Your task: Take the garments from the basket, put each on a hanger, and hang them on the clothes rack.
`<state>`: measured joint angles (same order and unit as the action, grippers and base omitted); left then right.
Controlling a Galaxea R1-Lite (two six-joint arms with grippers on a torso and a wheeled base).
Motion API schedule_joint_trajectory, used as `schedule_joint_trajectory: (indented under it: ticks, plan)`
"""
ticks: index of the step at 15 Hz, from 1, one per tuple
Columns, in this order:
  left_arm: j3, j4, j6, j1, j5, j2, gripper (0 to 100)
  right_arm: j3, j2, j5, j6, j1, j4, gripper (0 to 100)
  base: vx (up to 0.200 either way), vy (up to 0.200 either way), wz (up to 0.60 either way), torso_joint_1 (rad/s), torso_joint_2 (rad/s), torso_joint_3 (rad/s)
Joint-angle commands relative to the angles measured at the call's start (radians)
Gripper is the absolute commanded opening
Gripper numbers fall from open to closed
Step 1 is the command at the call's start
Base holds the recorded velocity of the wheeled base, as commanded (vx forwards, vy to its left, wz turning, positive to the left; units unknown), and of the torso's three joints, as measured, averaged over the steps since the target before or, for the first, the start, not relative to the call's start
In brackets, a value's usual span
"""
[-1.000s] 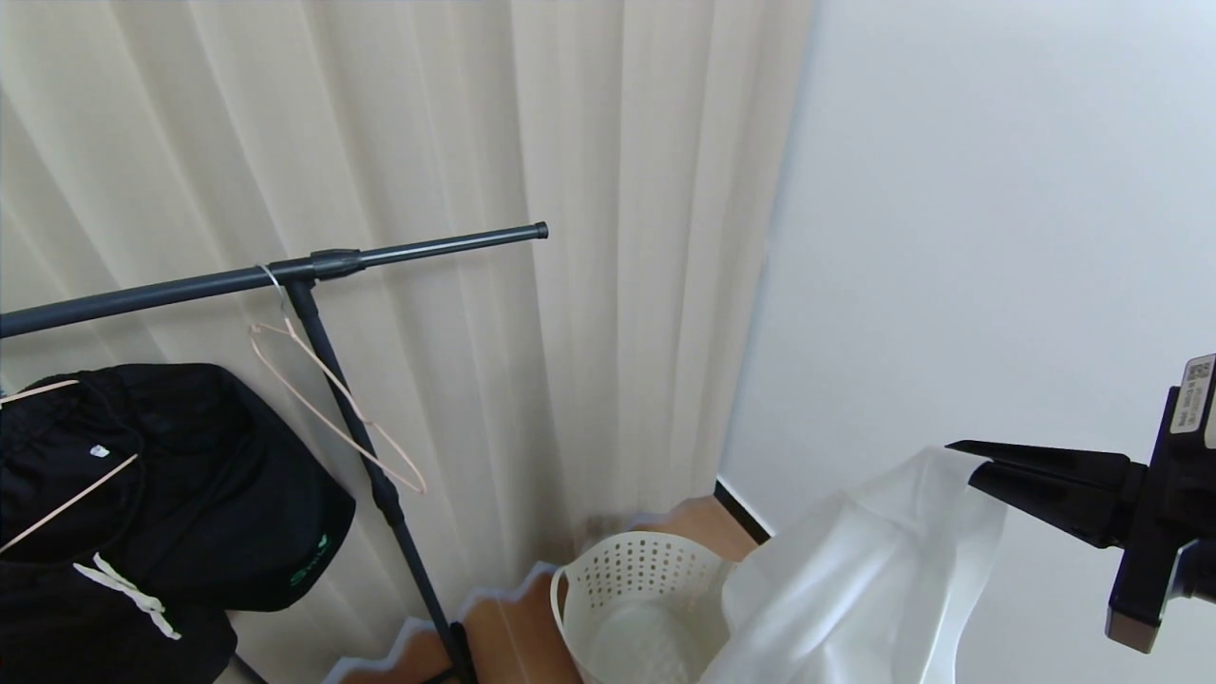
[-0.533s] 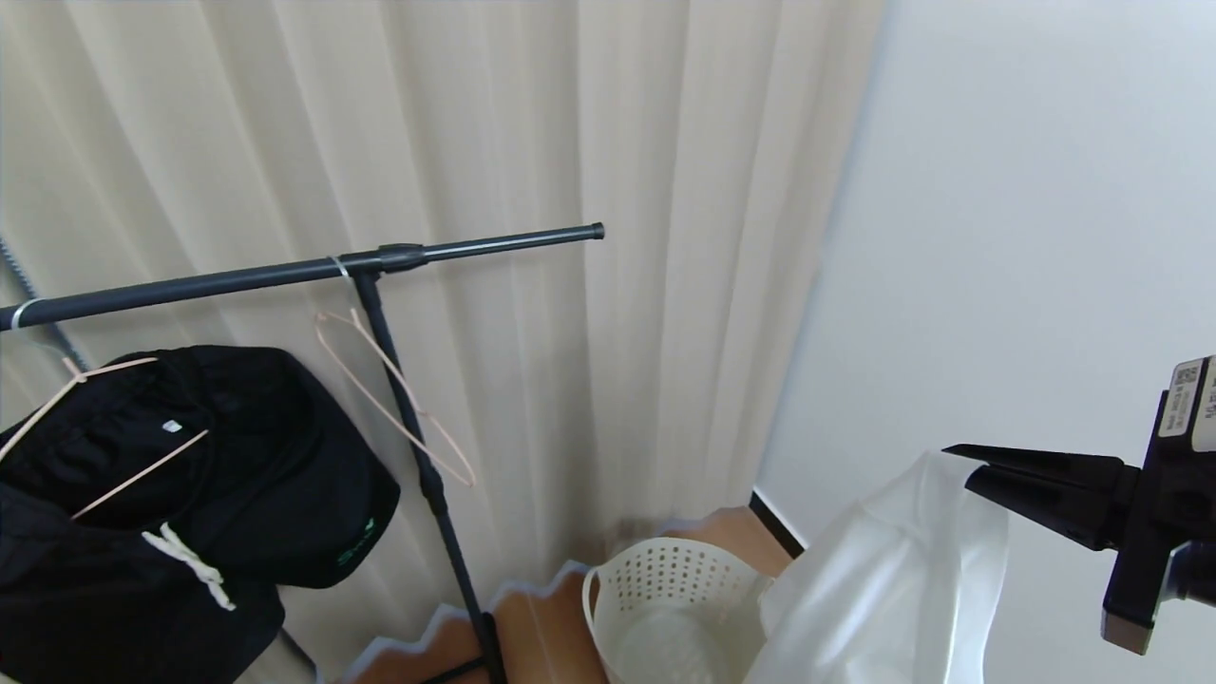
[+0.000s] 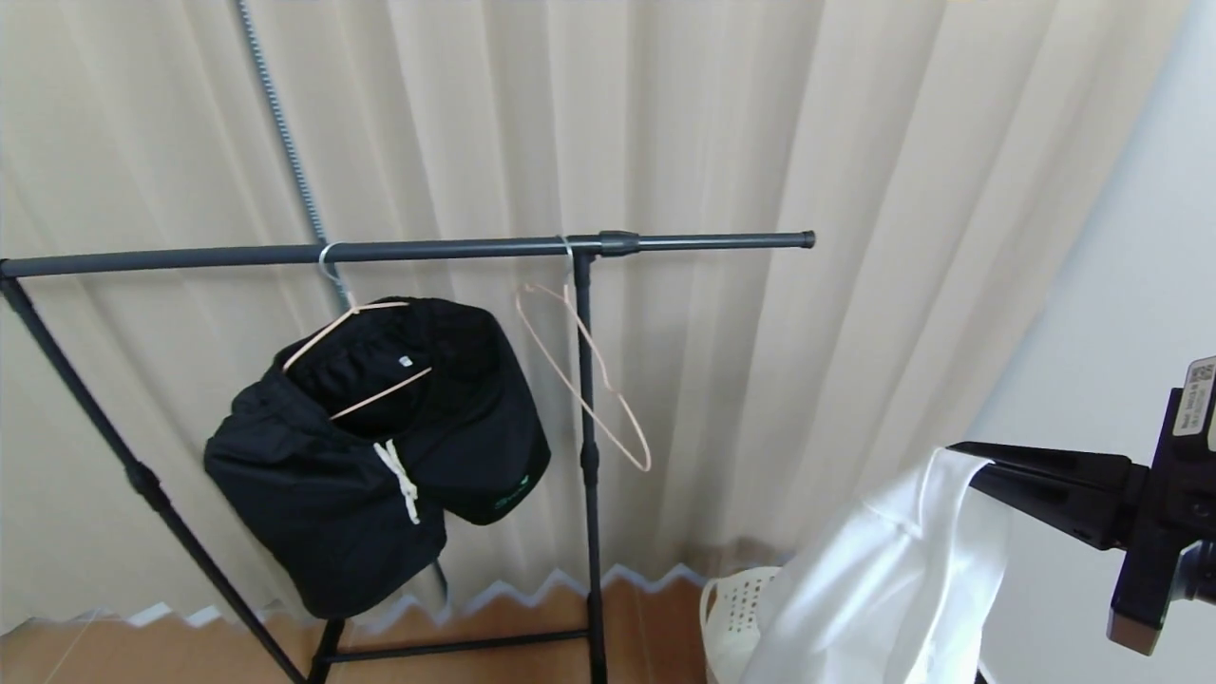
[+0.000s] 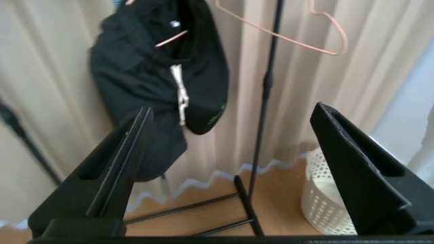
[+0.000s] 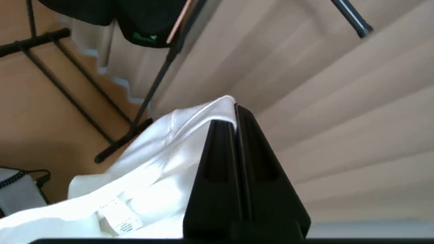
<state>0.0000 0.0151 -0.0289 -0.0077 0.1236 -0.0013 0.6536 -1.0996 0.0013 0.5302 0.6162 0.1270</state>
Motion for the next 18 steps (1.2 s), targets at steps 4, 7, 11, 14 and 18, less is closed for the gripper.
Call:
schedule_joint_trajectory:
  ticks: [4, 7, 11, 14, 18]
  plan:
    - [0.0, 0.0, 0.0, 0.0, 0.001, 0.001, 100, 0.003, 0.009, 0.0, 0.001, -0.001, 0.0, 0, 0.0, 0.1, 0.0, 0.001, 0.0, 0.0]
    - [0.0, 0.0, 0.0, 0.0, 0.001, 0.001, 100, 0.0, 0.018, 0.0, 0.001, 0.0, 0.0, 0, 0.0, 0.2, 0.0, 0.001, 0.0, 0.002]
    - [0.0, 0.0, 0.0, 0.0, 0.002, 0.001, 100, 0.0, 0.026, 0.0, 0.001, 0.0, -0.001, 0, -0.2, 0.15, 0.0, 0.008, 0.0, 0.002]
    - [0.0, 0.0, 0.0, 0.0, 0.001, 0.001, 100, -0.002, 0.024, 0.0, 0.001, 0.0, -0.001, 0, -0.133, 0.0, 0.0, -0.005, 0.0, 0.0]
    - [0.0, 0.0, 0.001, 0.0, 0.001, 0.001, 100, 0.0, 0.015, 0.0, -0.001, 0.0, -0.001, 0, 0.0, 0.0, 0.0, 0.0, 0.0, 0.0]
